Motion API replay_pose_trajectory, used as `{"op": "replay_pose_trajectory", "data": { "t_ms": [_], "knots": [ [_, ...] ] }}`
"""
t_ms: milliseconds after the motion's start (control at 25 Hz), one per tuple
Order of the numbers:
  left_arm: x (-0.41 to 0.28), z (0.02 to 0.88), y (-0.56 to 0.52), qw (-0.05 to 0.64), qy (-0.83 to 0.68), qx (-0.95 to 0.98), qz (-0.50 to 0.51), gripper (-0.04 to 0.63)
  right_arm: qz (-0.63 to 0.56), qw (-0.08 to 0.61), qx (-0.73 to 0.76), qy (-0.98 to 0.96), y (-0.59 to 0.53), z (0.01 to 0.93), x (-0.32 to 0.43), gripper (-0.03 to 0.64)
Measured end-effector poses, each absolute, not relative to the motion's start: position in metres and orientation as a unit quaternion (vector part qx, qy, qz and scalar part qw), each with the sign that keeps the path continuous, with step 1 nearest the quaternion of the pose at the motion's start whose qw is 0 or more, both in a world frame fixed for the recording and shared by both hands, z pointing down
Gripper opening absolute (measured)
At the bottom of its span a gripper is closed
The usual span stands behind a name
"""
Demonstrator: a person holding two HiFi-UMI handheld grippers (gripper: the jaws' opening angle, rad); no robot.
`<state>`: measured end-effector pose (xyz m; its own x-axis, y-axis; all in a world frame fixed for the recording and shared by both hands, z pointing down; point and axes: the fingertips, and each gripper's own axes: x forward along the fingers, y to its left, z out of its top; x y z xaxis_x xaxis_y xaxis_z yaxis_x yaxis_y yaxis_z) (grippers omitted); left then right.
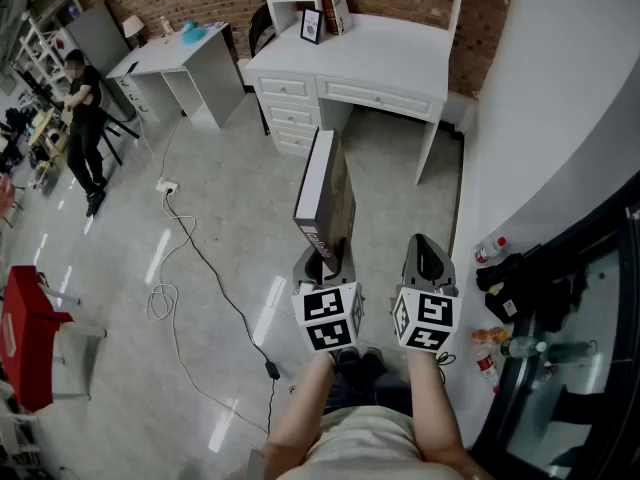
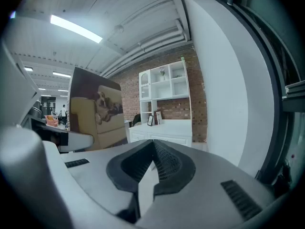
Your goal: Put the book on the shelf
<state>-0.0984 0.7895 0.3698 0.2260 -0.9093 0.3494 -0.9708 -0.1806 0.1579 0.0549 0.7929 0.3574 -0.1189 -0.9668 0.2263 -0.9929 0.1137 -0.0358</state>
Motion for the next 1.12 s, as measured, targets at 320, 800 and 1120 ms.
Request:
{"op": "replay_pose_trajectory", "data": {
  "t_ms": [320, 800, 1120],
  "knots": [
    [-0.096, 0.373, 0.787, 0.176, -0.616, 0.763, 0.086, 0.147, 0.090, 0.074, 0.658, -0.744, 0.789, 0.362, 0.057, 0.016],
    [-0.067, 0.379, 0.765, 0.177, -0.618, 0.760, 0.096, 0.148, 0.107, 0.071, 0.646, -0.753, 0.766, 0.376, 0.083, 0.017],
    [-0.053, 0.379, 0.748, 0.180, -0.628, 0.751, 0.095, 0.148, 0.129, 0.075, 0.644, -0.750, 0.751, 0.392, 0.109, 0.017]
  ]
}}
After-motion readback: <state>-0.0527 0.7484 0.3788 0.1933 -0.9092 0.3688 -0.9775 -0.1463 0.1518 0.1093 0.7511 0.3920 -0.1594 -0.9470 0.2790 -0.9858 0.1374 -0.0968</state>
